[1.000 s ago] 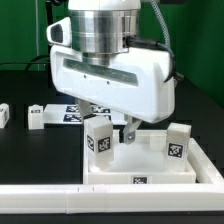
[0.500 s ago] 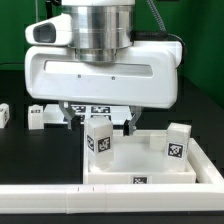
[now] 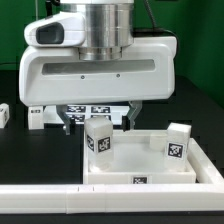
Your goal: Assemble square table
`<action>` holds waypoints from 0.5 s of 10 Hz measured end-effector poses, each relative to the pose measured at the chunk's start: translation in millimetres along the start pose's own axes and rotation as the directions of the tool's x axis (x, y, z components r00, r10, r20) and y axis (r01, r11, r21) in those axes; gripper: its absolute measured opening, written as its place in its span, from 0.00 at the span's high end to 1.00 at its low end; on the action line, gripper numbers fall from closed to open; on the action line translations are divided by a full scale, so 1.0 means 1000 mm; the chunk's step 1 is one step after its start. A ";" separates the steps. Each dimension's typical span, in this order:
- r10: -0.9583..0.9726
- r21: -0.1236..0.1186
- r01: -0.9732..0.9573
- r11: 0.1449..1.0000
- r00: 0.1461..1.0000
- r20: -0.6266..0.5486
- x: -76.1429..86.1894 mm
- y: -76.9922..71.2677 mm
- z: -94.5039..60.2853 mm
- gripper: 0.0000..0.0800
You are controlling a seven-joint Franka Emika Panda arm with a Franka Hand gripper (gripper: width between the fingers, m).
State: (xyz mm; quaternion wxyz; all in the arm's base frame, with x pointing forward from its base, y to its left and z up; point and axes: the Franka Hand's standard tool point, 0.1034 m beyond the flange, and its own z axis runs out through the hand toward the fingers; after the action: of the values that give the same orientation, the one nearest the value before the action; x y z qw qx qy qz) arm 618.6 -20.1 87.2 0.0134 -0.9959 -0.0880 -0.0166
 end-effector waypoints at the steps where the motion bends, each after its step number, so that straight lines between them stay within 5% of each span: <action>1: -0.054 -0.001 0.054 0.999 0.999 -0.001 0.000 0.000 0.001 0.19; 2: -0.063 -0.001 0.063 0.998 0.998 0.000 0.000 0.000 0.001 0.19; 5: -0.065 -0.001 0.065 0.998 0.998 0.001 -0.001 0.001 0.002 0.64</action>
Offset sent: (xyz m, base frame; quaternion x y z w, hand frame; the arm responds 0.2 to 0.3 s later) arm 0.0000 0.0000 0.0000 0.0000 0.0000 0.0000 1.0000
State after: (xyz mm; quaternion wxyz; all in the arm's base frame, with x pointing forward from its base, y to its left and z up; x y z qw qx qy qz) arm 618.2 -20.9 85.5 0.0123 -0.9925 -0.1203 -0.0164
